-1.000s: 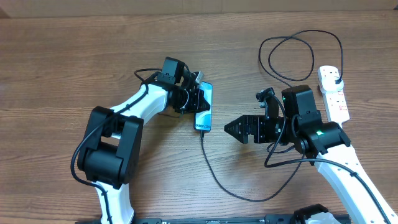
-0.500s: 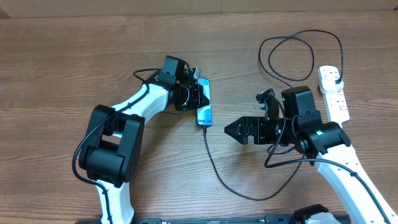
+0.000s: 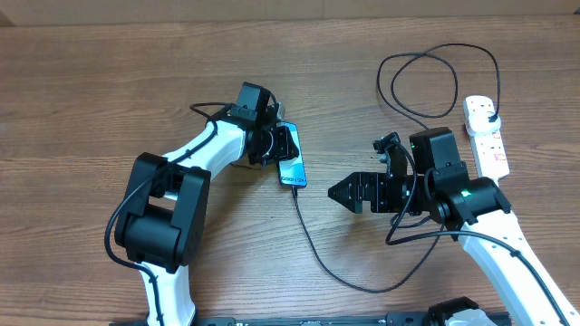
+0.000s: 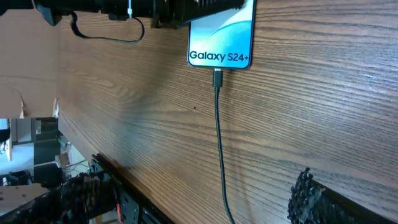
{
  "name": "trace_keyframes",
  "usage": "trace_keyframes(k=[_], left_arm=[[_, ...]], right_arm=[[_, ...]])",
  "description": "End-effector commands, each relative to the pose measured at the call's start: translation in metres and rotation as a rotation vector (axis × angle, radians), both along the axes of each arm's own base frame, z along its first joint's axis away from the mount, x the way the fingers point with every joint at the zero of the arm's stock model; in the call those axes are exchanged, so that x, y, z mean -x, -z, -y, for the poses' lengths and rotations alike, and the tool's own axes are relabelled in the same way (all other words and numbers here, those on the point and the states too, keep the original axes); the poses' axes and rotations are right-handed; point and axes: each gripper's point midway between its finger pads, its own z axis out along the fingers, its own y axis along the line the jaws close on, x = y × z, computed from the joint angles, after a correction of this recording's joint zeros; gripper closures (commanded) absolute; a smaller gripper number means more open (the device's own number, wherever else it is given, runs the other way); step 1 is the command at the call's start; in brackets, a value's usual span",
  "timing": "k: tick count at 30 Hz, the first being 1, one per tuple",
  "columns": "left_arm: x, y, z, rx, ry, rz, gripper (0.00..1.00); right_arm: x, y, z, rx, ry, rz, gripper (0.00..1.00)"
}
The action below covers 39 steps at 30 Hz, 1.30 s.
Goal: Plug charger to phone and switch on socket
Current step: 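Lower the phone screen-up onto the table with the left gripper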
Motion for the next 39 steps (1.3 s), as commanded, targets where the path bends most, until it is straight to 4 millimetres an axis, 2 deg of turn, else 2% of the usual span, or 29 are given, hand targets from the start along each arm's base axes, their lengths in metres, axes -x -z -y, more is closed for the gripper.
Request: trace_keyframes(k=[1,3,8,9,10,15,19,22,25,31,39], left_arm=[[-0.006,0.004,-0.006,-0.047,-0.017,0.014,0.49],[-0.005,0.005,-0.007,-0.055,-0.022,0.009,0.35],[-0.001,0.009,-0.014,-0.084,-0.032,-0.013,0.13],[0.001,0.011,-0.017,-0.103,-0.037,-0.02,0.04],[0.003,0.013,-0.021,-0.125,-0.042,-0.029,0.0],[0.012,0.021,-0.04,-0.216,-0.066,-0.072,0.0],[0.022,0.018,-0.051,-0.214,-0.076,-0.138,0.0],[0.028,0.0,-0.046,-0.131,-0.005,-0.151,0.0],[0.032,-0.024,-0.053,-0.123,-0.017,-0.149,0.0],[0.041,-0.089,-0.053,-0.103,0.058,0.003,0.0],[0.075,-0.154,-0.061,-0.105,0.16,0.136,0.01]], right_arm=[[-0.001,-0.006,0.0,-0.003,-0.005,0.028,0.0],[-0.001,-0.006,0.0,-0.003,-0.005,0.028,0.0],[-0.001,-0.006,0.0,-0.003,-0.005,0.028,0.0],[-0.001,-0.006,0.0,-0.003,-0.005,0.028,0.0],[-0.001,-0.006,0.0,-0.003,-0.005,0.028,0.0],[-0.001,-0.006,0.0,-0.003,-0.005,0.028,0.0],[0.0,-0.007,0.0,-0.002,-0.005,0.027,0.0],[0.001,-0.008,0.0,-0.003,-0.005,0.029,0.0],[0.0,-0.01,0.0,-0.007,-0.005,0.041,0.0],[0.005,-0.019,-0.007,-0.061,-0.035,0.043,0.0],[0.009,-0.024,-0.012,-0.104,-0.059,0.031,0.0]])
